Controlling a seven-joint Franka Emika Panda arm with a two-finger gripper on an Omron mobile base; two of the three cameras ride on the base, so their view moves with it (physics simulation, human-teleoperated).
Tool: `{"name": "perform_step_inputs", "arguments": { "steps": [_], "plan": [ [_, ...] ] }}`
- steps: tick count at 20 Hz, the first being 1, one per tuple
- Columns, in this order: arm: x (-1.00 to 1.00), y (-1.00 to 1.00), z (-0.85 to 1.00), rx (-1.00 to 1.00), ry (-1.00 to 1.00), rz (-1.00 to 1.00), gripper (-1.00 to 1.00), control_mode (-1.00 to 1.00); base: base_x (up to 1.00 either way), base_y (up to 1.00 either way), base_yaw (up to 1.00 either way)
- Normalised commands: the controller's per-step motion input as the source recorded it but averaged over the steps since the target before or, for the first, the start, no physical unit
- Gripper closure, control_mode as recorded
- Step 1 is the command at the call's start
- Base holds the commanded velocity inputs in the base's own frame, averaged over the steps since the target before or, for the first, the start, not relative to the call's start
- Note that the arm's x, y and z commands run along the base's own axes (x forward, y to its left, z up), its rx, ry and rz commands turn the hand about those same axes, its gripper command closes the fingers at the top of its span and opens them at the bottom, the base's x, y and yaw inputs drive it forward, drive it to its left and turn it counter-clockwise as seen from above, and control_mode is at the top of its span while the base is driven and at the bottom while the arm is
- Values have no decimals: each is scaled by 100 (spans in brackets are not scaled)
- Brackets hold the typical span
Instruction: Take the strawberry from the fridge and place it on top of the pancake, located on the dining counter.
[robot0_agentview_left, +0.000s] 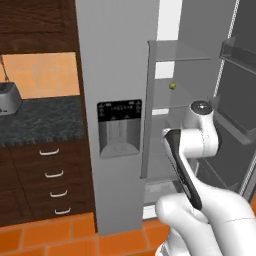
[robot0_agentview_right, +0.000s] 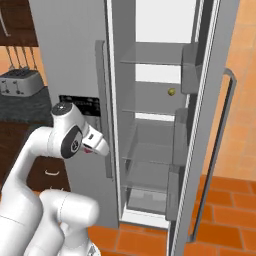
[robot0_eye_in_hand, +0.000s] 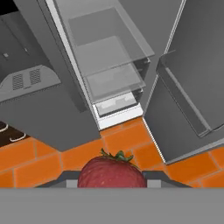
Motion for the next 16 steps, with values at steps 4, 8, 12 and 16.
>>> {"name": "perform_step_inputs", "arguments": {
  "steps": [4,8,12,16],
  "plan": [
    [0,0,0,0,0,0,100,100,-72,90,-51],
    [0,0,0,0,0,0,100,100,-33,69,-72],
    [0,0,0,0,0,0,100,100,51,100,-35],
    [0,0,0,0,0,0,100,100,63,97,-12]
  ]
}}
